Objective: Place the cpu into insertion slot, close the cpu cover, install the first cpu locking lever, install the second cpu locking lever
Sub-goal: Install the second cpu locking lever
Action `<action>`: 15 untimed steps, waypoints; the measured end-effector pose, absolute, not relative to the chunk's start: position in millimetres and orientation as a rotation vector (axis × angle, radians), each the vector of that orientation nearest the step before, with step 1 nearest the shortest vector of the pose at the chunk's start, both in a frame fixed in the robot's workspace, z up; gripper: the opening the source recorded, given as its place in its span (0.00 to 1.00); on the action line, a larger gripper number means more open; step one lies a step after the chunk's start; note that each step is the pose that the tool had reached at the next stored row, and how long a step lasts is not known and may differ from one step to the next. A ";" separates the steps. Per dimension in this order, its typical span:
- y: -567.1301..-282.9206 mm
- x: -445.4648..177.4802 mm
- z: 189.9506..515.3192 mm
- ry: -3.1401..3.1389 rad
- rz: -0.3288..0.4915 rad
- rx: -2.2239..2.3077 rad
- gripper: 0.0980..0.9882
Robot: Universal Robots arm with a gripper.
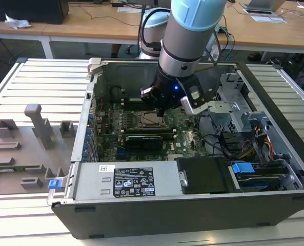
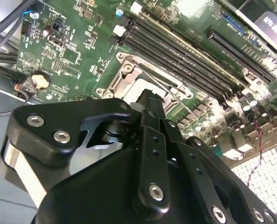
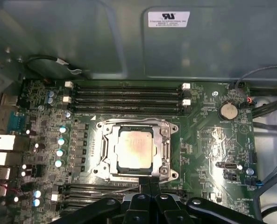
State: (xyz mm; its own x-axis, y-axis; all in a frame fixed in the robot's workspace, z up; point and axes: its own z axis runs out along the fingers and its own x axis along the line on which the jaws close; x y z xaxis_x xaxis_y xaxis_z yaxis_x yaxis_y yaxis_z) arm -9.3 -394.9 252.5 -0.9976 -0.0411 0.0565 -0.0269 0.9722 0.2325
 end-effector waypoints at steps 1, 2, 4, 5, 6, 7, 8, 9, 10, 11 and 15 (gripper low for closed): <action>-395.3 -9.3 251.5 -3.059 -0.360 0.053 0.01; -395.8 -9.3 250.5 -3.059 -0.360 0.053 0.01; -396.5 -9.2 246.6 -3.059 -0.361 0.053 0.01; -396.6 -9.2 245.7 -3.059 -0.362 0.053 0.01; -396.6 -9.2 244.5 -3.059 -0.363 0.053 0.01; -396.6 -9.2 243.0 -3.059 -0.363 0.053 0.01; -396.7 -9.2 241.0 -3.059 -0.364 0.053 0.01; -396.7 -9.2 239.4 -3.058 -0.364 0.053 0.01; -396.8 -9.2 236.8 -3.058 -0.364 0.053 0.01; -396.9 -9.2 234.9 -3.058 -0.364 0.053 0.01; -399.7 -14.9 232.1 -3.058 -0.369 0.053 0.01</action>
